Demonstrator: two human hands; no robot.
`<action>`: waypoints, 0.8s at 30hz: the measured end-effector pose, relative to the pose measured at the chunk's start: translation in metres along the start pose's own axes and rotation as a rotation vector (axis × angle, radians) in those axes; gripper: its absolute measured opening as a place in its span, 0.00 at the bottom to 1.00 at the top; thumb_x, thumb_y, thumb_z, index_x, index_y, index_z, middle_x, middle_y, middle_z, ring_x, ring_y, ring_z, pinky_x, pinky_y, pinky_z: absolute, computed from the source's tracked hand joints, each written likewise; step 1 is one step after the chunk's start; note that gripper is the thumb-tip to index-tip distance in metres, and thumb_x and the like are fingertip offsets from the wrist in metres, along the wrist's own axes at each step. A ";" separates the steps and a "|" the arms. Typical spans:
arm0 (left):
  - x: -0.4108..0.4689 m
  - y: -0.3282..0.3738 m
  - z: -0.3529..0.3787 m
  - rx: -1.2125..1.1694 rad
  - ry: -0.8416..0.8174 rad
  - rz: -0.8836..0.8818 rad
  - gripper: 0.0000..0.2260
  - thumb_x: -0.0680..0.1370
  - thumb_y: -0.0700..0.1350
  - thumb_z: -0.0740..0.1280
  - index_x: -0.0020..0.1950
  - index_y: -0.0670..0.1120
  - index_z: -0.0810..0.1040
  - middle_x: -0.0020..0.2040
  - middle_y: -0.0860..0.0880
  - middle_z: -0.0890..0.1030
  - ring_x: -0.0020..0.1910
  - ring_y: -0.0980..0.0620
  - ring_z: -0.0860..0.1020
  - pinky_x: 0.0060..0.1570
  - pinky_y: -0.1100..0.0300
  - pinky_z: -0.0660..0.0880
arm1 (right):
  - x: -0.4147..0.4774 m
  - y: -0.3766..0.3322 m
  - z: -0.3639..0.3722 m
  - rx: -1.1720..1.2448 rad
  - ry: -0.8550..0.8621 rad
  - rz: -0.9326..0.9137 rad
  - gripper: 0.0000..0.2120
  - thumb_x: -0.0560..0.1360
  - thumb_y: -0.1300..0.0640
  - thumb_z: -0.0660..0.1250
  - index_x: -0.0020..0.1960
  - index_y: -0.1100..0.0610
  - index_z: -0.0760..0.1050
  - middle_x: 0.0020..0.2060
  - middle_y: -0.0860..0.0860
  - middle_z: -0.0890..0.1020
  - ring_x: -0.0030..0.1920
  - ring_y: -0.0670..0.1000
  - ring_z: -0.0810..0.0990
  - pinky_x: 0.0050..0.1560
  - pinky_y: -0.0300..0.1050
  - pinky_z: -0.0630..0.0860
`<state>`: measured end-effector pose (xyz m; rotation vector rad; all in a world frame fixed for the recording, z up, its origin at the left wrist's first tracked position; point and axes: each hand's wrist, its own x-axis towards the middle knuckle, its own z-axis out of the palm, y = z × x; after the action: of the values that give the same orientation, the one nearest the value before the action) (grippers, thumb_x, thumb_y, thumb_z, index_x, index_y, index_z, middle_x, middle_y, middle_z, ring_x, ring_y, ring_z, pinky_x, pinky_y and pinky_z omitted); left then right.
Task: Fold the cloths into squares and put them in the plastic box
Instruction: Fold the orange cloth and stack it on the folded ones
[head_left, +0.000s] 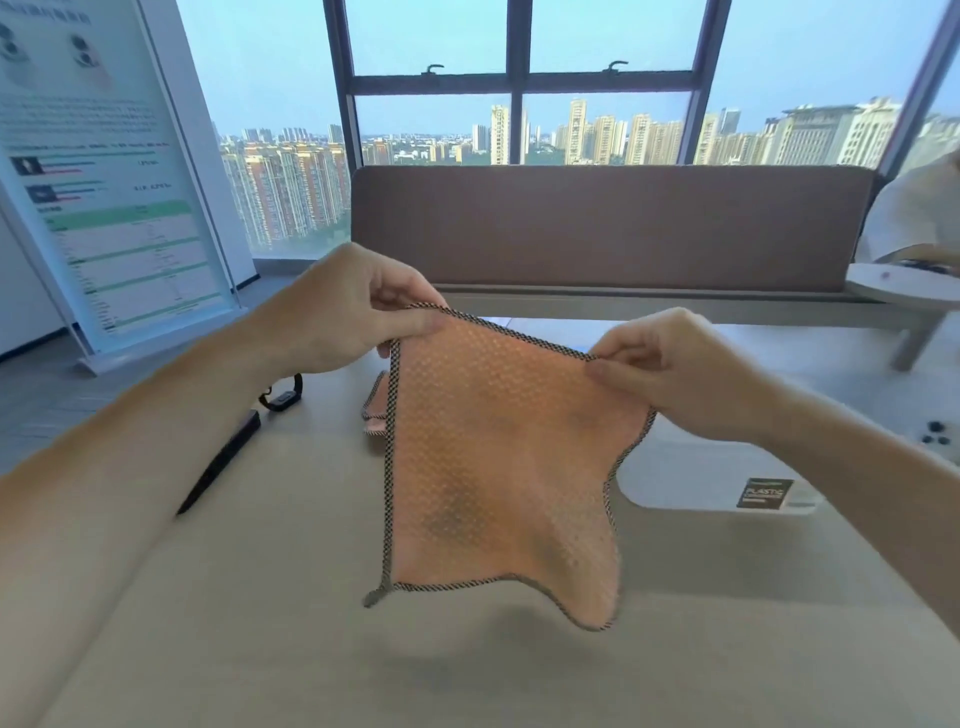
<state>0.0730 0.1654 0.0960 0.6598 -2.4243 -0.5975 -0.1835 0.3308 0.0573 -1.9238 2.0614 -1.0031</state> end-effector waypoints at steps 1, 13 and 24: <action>-0.004 0.001 -0.002 -0.010 0.027 -0.015 0.03 0.76 0.47 0.74 0.49 0.51 0.87 0.40 0.52 0.87 0.34 0.49 0.82 0.42 0.55 0.81 | -0.002 -0.001 -0.010 -0.044 0.017 -0.020 0.05 0.78 0.56 0.72 0.45 0.50 0.85 0.38 0.44 0.87 0.40 0.45 0.85 0.52 0.54 0.81; 0.009 0.076 -0.006 0.036 0.344 0.196 0.06 0.79 0.44 0.69 0.48 0.55 0.84 0.46 0.57 0.86 0.45 0.58 0.85 0.53 0.49 0.83 | -0.053 -0.098 -0.025 0.280 -0.235 -0.157 0.03 0.76 0.59 0.73 0.48 0.58 0.84 0.41 0.54 0.88 0.42 0.53 0.87 0.47 0.47 0.85; -0.065 0.091 0.141 0.099 -0.387 0.511 0.18 0.77 0.38 0.64 0.62 0.57 0.76 0.56 0.60 0.76 0.46 0.53 0.80 0.49 0.56 0.78 | -0.072 0.019 -0.004 0.337 0.159 0.291 0.17 0.78 0.71 0.56 0.54 0.54 0.75 0.53 0.51 0.83 0.42 0.50 0.86 0.42 0.57 0.85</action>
<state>0.0058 0.3107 0.0138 -0.0660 -2.8416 -0.4178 -0.1895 0.3988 0.0262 -1.3775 2.0142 -1.3594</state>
